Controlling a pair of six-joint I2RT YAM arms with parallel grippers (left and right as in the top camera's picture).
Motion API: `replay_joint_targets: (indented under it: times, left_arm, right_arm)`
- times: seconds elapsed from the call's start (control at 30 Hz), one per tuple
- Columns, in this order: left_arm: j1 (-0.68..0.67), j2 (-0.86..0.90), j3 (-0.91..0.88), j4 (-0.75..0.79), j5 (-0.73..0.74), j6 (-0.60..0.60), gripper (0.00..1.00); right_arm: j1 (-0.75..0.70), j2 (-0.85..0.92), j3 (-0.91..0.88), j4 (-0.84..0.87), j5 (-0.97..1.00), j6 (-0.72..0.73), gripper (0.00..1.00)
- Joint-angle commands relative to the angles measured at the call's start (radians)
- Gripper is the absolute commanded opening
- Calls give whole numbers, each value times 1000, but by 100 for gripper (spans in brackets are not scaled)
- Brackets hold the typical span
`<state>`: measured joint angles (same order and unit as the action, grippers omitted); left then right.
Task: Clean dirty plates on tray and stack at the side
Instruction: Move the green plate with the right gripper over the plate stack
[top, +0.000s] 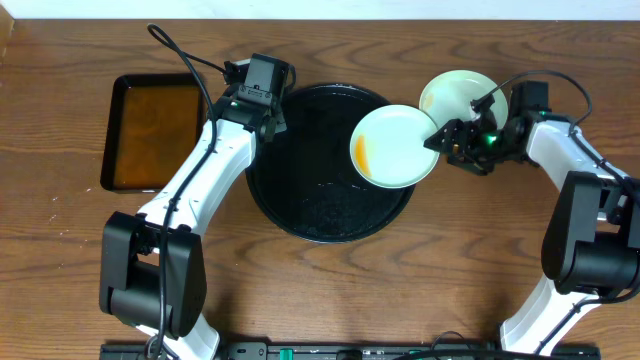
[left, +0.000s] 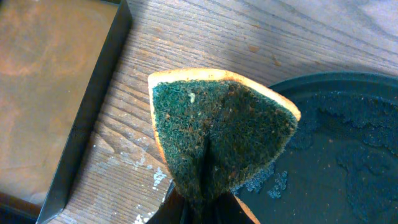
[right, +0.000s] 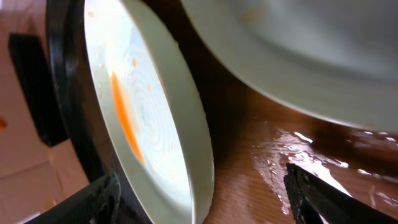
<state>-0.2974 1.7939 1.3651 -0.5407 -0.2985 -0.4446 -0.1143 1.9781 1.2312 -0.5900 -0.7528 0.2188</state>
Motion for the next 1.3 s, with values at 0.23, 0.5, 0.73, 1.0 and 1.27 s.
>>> replay_joint_targets:
  times: [0.23,0.5,0.73,1.0,1.27]
  left_arm:
    - [0,10,-7,6,-25,-2,10]
    - [0,10,-7,7,-24,-2,10]
    - [0,10,-7,7,-25,-2,10]
    - [0,10,-7,7,-25,-2,10]
    - [0,10,-7,7,-25,-2,10]
  right_arm:
    - [-5,-13,-161,257,-120,114,80]
    - [-5,-13,-214,425,-120,208,73]
    - [-3,6,-214,442,-120,217,73]
    - [-2,62,-214,492,-166,251,68]
    - [-2,72,-214,520,-172,267,57]
